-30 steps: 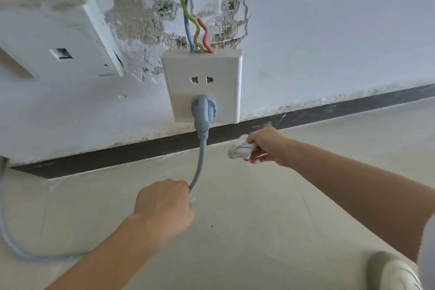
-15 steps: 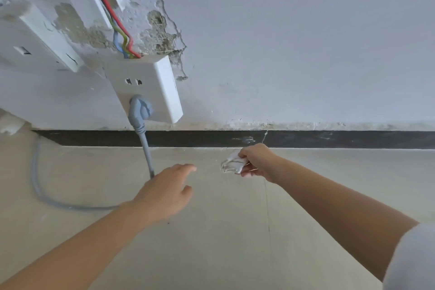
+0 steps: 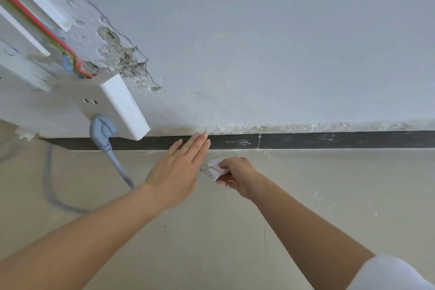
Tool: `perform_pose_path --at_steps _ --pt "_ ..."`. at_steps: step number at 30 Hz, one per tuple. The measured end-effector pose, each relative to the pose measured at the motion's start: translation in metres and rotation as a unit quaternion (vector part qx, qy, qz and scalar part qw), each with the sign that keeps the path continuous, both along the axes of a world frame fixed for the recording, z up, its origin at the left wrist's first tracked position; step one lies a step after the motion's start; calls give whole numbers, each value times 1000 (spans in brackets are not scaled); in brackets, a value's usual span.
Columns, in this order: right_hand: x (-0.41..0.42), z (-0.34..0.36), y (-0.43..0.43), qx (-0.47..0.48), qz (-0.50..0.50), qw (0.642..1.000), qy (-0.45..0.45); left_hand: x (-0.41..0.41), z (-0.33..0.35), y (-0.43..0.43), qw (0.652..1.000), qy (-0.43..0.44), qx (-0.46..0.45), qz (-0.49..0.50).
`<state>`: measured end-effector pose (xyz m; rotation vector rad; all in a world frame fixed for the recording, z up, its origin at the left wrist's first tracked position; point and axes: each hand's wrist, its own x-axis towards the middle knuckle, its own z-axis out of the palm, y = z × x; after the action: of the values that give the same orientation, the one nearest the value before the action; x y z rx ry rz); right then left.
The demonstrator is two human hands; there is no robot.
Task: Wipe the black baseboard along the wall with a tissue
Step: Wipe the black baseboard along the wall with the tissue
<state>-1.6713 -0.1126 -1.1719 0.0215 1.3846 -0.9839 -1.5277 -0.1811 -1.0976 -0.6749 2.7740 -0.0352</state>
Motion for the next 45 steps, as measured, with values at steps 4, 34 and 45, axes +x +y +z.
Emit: perform_pose_path --at_steps 4,34,45 --pt "14 -19 -25 -37 -120 990 -68 3 -13 -28 998 11 -49 -48" --pt "27 -29 -25 -70 -246 966 -45 -4 -33 -24 980 198 -11 18" --pt "-69 -20 31 -27 -438 898 -13 -16 -23 -16 983 159 -92 -11"
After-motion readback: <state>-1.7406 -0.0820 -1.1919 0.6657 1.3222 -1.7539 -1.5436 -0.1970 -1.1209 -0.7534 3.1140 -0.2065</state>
